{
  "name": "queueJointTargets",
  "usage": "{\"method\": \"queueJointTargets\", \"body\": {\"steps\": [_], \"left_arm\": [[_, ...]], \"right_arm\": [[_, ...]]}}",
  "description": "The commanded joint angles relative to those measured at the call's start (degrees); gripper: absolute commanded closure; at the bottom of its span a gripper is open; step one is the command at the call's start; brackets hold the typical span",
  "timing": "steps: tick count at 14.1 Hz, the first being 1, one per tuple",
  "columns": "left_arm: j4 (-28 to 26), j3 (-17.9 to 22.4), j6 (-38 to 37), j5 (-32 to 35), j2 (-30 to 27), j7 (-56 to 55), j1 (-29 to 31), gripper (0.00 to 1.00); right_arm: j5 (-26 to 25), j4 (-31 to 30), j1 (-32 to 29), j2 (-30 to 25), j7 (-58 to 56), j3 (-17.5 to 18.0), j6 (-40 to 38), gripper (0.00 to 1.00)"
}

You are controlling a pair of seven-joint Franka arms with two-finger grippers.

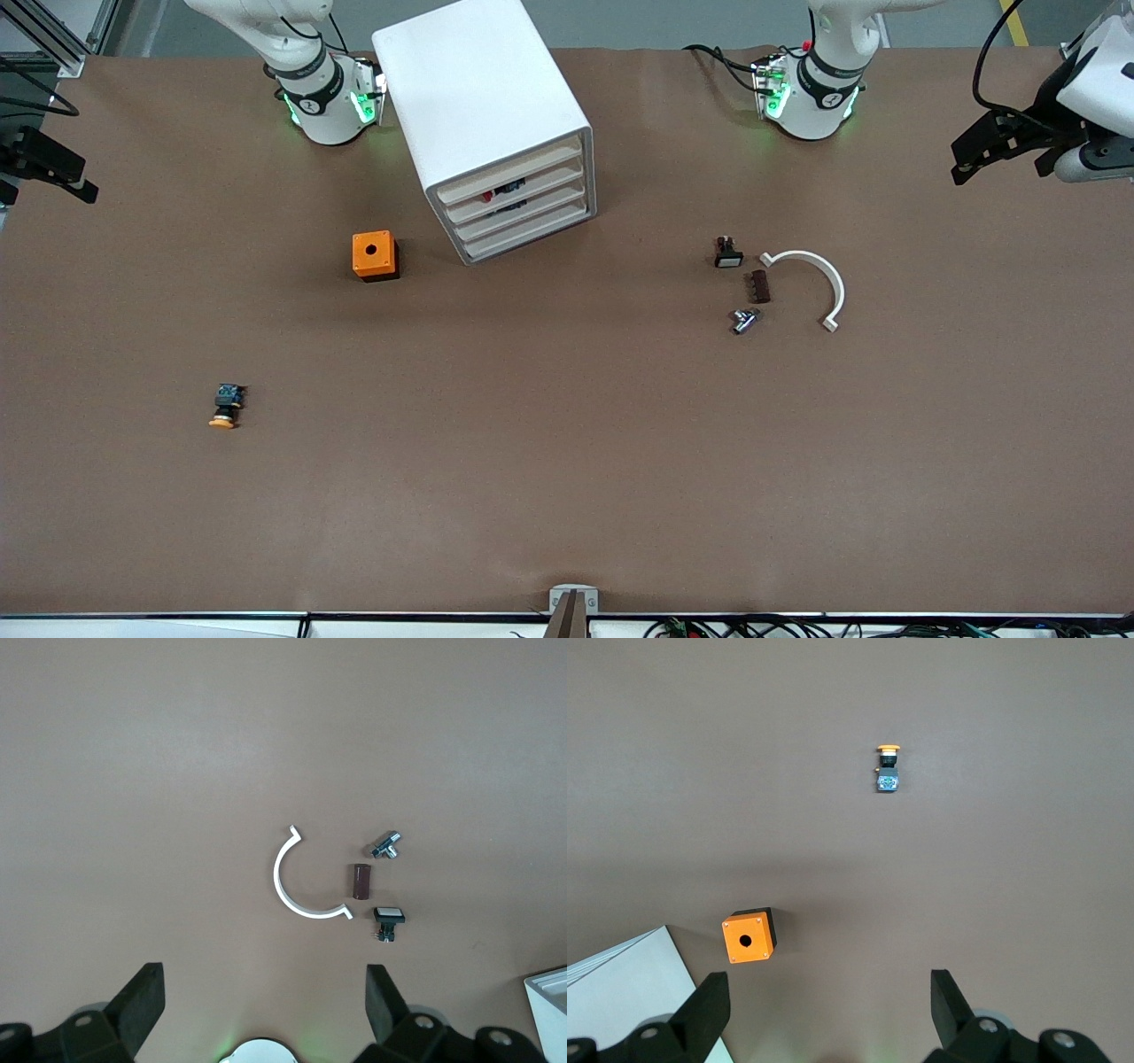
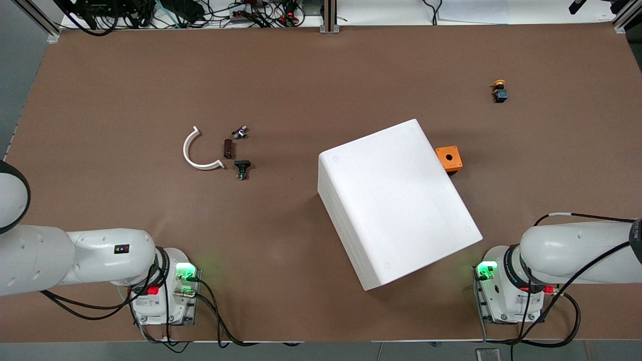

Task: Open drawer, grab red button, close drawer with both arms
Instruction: 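Reach the left gripper toward the white cabinet's drawer handle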

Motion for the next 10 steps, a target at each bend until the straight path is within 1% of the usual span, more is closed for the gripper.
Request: {"method": "queueJointTargets", "body": {"steps": [1, 3, 5, 8, 10], "left_arm": [[1.5, -0.2, -1.3, -0.8, 0.5, 1.4, 0.8, 0.00], [2.0, -0.3, -1.3, -0.8, 1.4, 0.9, 0.8, 0.00], [3.5, -0.3, -1.3, -0.8, 4.1, 1.2, 0.6, 0.00], [3.6, -0.5, -1.1, -0.5, 8.5, 1.1, 0.2, 0.00], [3.1, -1.1, 0.9, -0.6, 10.8, -0.2, -0.2, 0.00]], "right_arm": [[-0.6, -1.7, -0.8, -1.9, -0.8, 0.7, 1.1, 0.00], [-0.6, -1.6, -0.8, -1.8, -0.8, 0.7, 1.5, 0.00], [-0.6, -1.6, -0.8, -1.8, -0.9, 0.7, 1.6, 0.00], [-0.6, -0.7, -0.9, -1.4, -0.9, 0.7, 1.0, 0.00], [-0.6, 0.4, -1.0, -0.9, -0.1, 0.7, 0.8, 0.00]]}}
